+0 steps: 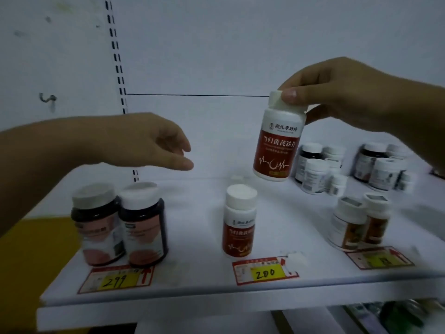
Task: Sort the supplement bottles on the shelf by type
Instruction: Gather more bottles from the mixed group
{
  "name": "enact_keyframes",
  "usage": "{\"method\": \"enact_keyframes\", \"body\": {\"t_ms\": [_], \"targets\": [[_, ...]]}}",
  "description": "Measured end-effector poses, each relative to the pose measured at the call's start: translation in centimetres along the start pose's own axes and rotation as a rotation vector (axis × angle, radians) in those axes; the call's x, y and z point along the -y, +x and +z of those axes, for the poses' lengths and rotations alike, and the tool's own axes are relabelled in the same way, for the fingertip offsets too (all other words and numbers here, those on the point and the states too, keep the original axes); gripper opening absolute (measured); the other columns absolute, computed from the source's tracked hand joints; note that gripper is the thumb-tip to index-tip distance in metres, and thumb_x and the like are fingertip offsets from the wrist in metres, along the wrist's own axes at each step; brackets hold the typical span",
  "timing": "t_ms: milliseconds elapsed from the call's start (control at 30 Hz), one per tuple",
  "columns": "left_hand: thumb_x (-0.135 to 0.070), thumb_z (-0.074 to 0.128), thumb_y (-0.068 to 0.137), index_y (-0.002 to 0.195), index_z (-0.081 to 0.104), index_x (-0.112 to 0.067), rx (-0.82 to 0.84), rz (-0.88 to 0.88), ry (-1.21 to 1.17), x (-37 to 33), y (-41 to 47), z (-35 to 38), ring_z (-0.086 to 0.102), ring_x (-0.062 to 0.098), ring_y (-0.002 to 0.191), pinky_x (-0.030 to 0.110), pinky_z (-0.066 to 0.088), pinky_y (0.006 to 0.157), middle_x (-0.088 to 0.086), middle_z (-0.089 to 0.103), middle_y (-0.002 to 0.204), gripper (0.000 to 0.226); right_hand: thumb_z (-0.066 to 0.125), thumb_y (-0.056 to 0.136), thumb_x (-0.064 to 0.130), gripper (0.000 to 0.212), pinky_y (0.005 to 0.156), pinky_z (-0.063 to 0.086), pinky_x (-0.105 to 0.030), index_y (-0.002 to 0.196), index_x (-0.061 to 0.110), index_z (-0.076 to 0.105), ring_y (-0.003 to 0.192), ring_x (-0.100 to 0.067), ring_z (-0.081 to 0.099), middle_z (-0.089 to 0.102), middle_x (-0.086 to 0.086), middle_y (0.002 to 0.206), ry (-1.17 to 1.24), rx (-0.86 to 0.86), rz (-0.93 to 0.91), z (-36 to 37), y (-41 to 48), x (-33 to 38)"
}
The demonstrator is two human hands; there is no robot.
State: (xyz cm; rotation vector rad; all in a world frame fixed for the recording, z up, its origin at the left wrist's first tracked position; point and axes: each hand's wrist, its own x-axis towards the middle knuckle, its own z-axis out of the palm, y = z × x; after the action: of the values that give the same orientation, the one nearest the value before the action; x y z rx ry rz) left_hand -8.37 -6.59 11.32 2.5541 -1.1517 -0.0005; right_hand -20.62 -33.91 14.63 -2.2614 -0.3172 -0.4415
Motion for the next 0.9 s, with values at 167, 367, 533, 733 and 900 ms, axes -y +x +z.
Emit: {"method": "enact_keyframes", "body": {"t_ms": [167, 367, 533, 733, 900], "targets": [[-0.057, 0.069, 0.061, 0.088, 0.067, -0.037, -0.015, 0.057, 0.006, -3.9, 2.7, 1.3, 0.064, -0.011, 0.08, 0.015, 0.043, 0.073, -0.025, 0.07, 0.085, 0.033, 0.07, 0.051, 0.049, 0.052, 0.062, 0.054, -0.017, 0.091, 0.016, 0.07, 0.08, -0.008, 0.07, 0.075, 0.007, 0.086, -0.031, 0.098, 0.129, -0.6, -1.4, -3.5], [-0.039, 0.072, 0.071, 0.073, 0.066, -0.027, -0.055, 0.042, 0.119, -5.6, 7.5, 2.7, 0.059, -0.006, 0.062, 0.017, 0.045, 0.06, -0.013, 0.067, 0.071, 0.013, 0.075, 0.065, 0.042, 0.035, 0.056, 0.051, -0.011, 0.093, 0.023, 0.066, 0.072, 0.001, 0.065, 0.069, 0.009, 0.086, -0.218, 0.28, 0.162, 3.5, -1.6, -6.0], [-0.031, 0.072, 0.075, 0.093, 0.066, -0.021, 0.195, -0.041, 0.211, -5.3, 13.1, 4.7, 0.063, 0.013, 0.074, 0.028, 0.054, 0.069, -0.001, 0.07, 0.088, 0.021, 0.072, 0.063, 0.054, 0.042, 0.078, 0.054, -0.026, 0.097, 0.032, 0.06, 0.085, -0.003, 0.059, 0.063, 0.013, 0.094, -0.397, 0.344, 0.106, 5.1, -2.2, -6.6], [-0.028, 0.074, 0.075, 0.123, 0.054, -0.022, 0.37, -0.084, 0.356, -4.5, 18.6, 7.8, 0.058, 0.024, 0.106, 0.04, 0.051, 0.091, 0.004, 0.055, 0.125, 0.053, 0.053, 0.059, 0.074, 0.065, 0.07, 0.047, -0.013, 0.114, 0.04, 0.051, 0.082, 0.006, 0.056, 0.057, 0.024, 0.095, -0.43, 0.327, 0.102, 4.3, -2.7, -7.2], [-0.027, 0.075, 0.074, 0.12, 0.056, -0.019, 0.534, -0.13, 0.327, -2.8, 20.4, 10.4, 0.061, 0.019, 0.086, 0.031, 0.057, 0.077, 0.008, 0.059, 0.117, 0.051, 0.05, 0.08, 0.056, 0.038, 0.072, 0.046, -0.016, 0.107, 0.032, 0.062, 0.085, 0.002, 0.058, 0.064, 0.017, 0.099, -0.485, 0.023, 0.123, -2.1, -0.4, -11.6]]}}
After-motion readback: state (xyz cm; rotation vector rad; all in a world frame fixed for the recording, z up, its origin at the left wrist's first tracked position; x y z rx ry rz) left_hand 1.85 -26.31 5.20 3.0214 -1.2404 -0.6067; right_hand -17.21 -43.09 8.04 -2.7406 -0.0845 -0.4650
